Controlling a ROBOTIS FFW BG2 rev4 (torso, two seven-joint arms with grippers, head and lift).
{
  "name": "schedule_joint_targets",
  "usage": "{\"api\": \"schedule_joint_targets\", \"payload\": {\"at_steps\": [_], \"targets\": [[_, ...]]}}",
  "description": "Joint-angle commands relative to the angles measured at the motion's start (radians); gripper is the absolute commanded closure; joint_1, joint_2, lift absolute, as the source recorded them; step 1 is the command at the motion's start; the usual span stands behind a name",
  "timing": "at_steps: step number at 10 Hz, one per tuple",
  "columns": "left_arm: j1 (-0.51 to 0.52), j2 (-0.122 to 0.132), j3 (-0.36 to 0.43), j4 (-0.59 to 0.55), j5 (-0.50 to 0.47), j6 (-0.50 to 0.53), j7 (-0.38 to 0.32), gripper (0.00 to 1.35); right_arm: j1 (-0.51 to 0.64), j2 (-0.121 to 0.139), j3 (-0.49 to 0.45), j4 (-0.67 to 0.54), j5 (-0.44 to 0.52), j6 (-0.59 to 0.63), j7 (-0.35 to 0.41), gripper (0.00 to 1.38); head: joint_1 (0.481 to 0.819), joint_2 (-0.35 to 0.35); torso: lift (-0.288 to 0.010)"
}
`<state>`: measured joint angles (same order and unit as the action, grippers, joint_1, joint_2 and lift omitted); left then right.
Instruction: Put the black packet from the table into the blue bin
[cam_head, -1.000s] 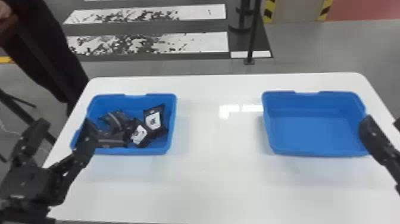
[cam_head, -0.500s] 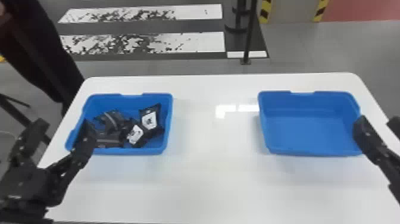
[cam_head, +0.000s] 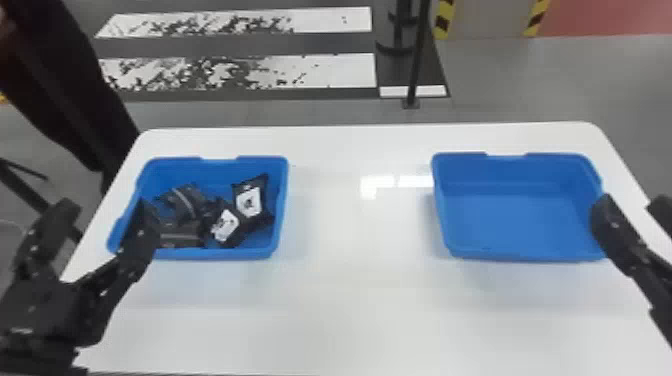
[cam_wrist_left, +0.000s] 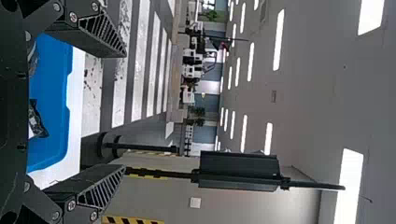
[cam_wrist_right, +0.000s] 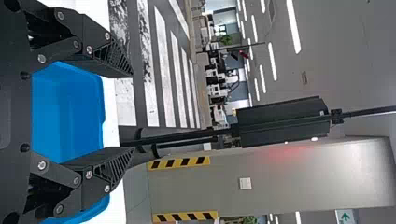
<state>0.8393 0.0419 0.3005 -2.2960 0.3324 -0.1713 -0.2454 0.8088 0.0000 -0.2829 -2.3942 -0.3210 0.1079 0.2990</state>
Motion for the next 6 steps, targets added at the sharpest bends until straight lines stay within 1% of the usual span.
{"api": "schedule_joint_targets", "payload": {"at_steps": [1,6], "targets": [[0.000,0.003,-0.003,0.000,0.003,0.002,0.000,0.20,-0.001,0.001,0.000,0.000,0.000,0.000,0.000,0.51,0.695,0.059,-0.110],[-0.002,0.004,-0.007,0.000,0.013,-0.003,0.000,0.19,-0.001,0.001,0.000,0.000,0.002,0.000,0.000,0.51,0.695,0.056,-0.110]]}}
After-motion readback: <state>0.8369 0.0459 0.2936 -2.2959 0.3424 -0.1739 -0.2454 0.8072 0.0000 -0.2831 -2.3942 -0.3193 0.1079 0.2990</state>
